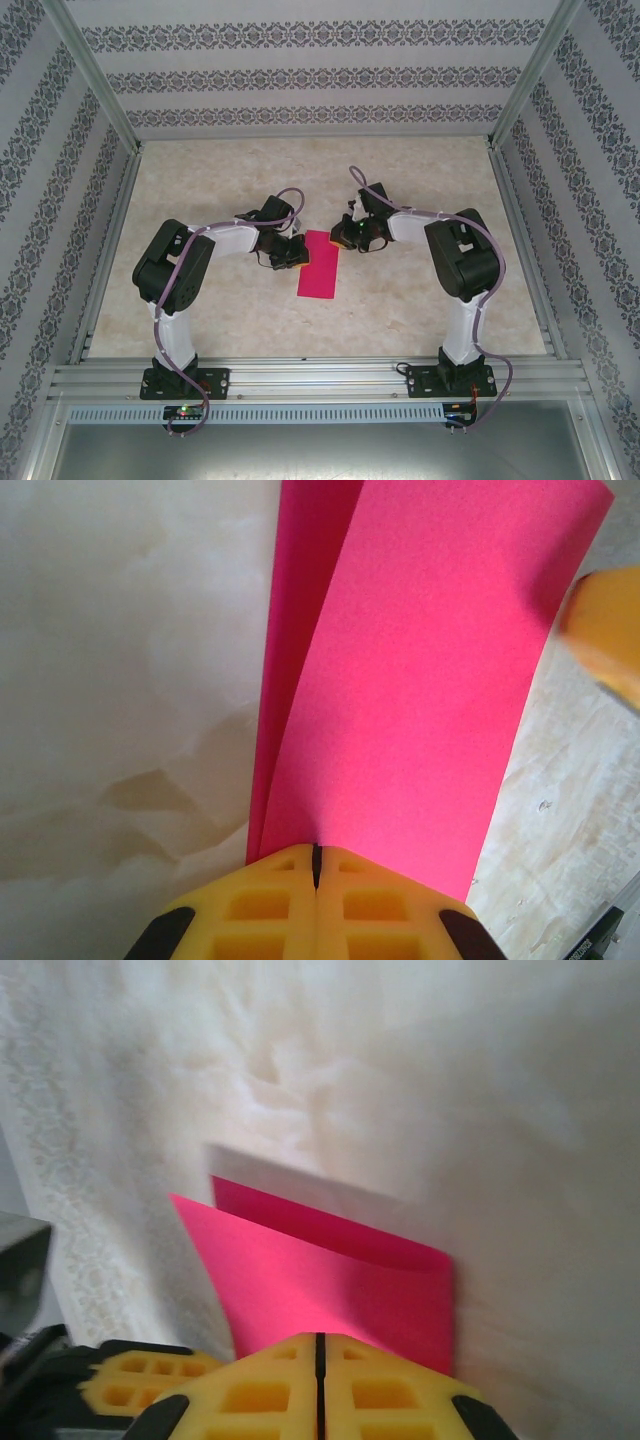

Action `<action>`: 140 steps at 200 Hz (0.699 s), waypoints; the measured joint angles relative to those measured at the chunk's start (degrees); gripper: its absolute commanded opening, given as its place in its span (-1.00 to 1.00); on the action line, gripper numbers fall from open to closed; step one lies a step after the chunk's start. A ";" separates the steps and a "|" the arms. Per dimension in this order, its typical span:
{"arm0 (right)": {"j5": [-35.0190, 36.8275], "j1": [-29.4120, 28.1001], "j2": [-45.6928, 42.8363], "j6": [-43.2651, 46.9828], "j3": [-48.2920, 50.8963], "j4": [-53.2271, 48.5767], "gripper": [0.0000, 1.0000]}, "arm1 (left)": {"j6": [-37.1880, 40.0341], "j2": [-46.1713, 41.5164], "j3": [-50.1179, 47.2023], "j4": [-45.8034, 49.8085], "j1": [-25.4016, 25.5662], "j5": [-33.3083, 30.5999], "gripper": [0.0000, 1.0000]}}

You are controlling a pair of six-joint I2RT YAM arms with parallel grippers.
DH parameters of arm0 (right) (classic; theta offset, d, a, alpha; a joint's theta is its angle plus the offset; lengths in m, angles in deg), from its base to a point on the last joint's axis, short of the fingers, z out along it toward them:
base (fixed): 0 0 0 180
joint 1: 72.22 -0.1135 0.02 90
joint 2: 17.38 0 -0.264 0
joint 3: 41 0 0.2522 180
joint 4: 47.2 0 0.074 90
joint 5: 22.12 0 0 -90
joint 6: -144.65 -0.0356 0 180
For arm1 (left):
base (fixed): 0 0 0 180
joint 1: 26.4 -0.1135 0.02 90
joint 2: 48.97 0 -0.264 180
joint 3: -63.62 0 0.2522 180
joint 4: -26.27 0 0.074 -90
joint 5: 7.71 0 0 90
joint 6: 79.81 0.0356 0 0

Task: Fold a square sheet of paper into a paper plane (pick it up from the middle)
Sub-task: Fold the square sheet of paper in half at the center of the table.

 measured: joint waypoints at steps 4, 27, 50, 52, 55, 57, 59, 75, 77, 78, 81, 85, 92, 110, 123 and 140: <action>0.02 0.11 -0.07 0.00 -0.44 -0.07 -0.82 | 0.04 0.00 0.00 0.00 0.00 0.00 -1.00; 0.00 0.83 -0.11 -0.02 -2.27 -0.02 -0.82 | 0.09 0.00 0.00 0.00 0.00 0.00 -1.00; 0.02 1.11 0.24 -0.46 -2.51 0.00 -0.83 | 0.09 0.00 0.00 0.00 0.00 0.00 -1.00; 0.04 1.11 0.35 -0.50 -2.51 0.00 -0.83 | 0.09 0.00 0.00 0.00 0.00 0.00 -1.00; 0.02 1.11 0.55 -0.59 -2.51 0.04 -0.83 | 0.09 0.00 0.00 0.00 0.00 0.00 -1.00; 0.02 1.11 0.68 -0.72 -2.51 0.04 -0.82 | 0.09 0.00 0.00 0.00 0.00 0.00 -1.00; 0.02 1.11 0.79 -0.70 -2.51 0.02 -0.83 | 0.09 0.00 0.00 0.00 0.00 0.00 -1.00; 0.15 1.11 2.51 -1.11 -2.43 0.02 -0.83 | 0.09 0.00 0.00 0.00 0.00 0.00 -1.00; 0.20 1.11 2.69 -1.16 -2.40 0.02 -0.83 | 0.09 0.00 0.00 0.00 0.00 0.00 -1.00; 0.24 1.11 2.86 -1.18 -2.36 0.04 -0.83 | 0.09 0.00 0.00 0.00 0.00 0.00 -1.00; 0.28 1.11 3.21 -1.25 -2.29 0.04 -0.83 | 0.09 0.00 0.00 0.00 0.00 0.00 -1.00; 0.46 1.11 3.56 -1.29 -2.19 0.00 -0.83 | 0.09 0.00 0.00 0.00 0.00 0.00 -1.00; 0.04 1.11 4.11 -1.46 -1.81 0.46 -0.83 | 0.11 0.00 0.00 0.02 0.00 0.00 -1.00; 0.24 1.14 4.09 -1.57 -1.84 0.50 -0.83 | 0.11 0.00 0.00 0.02 0.00 0.00 -1.00; 0.24 1.14 4.07 -1.57 -1.95 0.37 -0.83 | 0.13 0.00 0.00 0.02 0.00 -0.02 -1.00; 0.50 1.14 4.02 -1.53 -2.80 -1.38 -0.83 | 0.17 0.00 0.00 0.04 0.00 0.00 -1.00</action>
